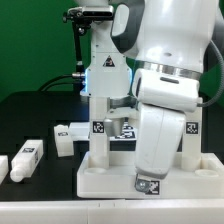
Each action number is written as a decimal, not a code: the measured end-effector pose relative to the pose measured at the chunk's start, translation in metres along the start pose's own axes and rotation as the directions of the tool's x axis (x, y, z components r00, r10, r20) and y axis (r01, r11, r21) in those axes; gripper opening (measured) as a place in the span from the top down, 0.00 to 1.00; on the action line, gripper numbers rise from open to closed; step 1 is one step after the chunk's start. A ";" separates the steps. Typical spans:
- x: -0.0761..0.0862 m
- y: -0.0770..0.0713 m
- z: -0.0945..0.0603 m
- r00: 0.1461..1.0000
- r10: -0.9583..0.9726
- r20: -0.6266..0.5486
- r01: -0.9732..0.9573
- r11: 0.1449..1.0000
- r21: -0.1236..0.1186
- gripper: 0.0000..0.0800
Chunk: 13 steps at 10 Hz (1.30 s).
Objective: Assemble desk
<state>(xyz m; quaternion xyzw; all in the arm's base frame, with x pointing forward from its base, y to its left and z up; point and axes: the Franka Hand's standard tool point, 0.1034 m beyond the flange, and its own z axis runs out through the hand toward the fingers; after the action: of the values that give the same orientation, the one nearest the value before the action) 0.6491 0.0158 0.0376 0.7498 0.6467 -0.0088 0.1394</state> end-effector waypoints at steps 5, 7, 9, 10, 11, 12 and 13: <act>0.004 0.007 -0.003 0.999 0.007 0.049 -0.010 0.999 0.051 0.93; 0.000 0.005 -0.001 0.998 0.003 0.055 -0.006 0.998 0.057 0.92; -0.002 0.010 -0.013 0.998 0.012 0.058 -0.016 0.998 0.060 0.61; -0.008 0.015 -0.032 0.998 0.014 0.063 -0.018 0.997 0.069 0.44; -0.025 0.018 -0.050 0.998 -0.018 0.065 0.013 0.997 0.080 0.44; -0.045 0.021 -0.065 0.997 0.030 0.076 -0.037 0.995 0.091 0.25; -0.051 0.023 -0.066 0.991 0.102 0.081 -0.109 0.991 0.083 0.21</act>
Offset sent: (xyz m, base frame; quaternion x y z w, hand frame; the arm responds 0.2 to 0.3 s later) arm 0.0291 0.0206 0.0091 -0.0072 0.0035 0.0363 0.9993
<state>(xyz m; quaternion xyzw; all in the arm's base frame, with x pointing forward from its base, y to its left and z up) 0.6525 -0.0218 0.1159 0.7876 0.5991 -0.0586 0.1315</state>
